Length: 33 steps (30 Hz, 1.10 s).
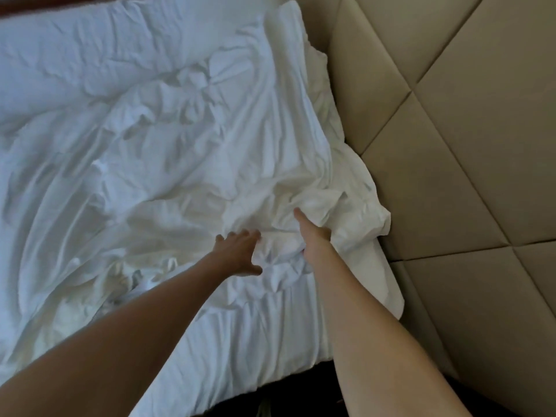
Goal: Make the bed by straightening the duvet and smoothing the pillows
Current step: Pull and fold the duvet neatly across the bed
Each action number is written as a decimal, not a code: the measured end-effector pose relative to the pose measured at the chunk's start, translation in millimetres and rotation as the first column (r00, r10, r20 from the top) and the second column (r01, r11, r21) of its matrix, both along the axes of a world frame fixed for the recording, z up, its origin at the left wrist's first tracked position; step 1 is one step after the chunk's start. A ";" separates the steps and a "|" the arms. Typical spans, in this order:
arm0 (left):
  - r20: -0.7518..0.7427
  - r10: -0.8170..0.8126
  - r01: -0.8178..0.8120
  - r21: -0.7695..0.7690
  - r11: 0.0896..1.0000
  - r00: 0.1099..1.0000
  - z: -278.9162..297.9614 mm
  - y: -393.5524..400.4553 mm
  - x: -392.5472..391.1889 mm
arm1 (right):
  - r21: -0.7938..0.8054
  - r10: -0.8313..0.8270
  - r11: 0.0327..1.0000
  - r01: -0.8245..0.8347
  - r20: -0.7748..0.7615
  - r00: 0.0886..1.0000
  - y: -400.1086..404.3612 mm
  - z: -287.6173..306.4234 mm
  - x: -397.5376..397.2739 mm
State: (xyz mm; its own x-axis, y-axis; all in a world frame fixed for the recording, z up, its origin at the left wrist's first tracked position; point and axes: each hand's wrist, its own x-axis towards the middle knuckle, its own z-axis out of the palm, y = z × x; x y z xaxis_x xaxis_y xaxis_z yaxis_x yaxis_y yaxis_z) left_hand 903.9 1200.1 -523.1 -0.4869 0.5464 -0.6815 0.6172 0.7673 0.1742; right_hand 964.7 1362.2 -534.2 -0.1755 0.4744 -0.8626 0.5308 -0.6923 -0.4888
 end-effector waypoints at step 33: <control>0.401 0.126 -0.112 -0.059 0.992 0.907 34.2 -38.0 -2.8 | 0.243 -0.473 0.801 0.547 -0.303 0.827 17.1 21.4 -39.9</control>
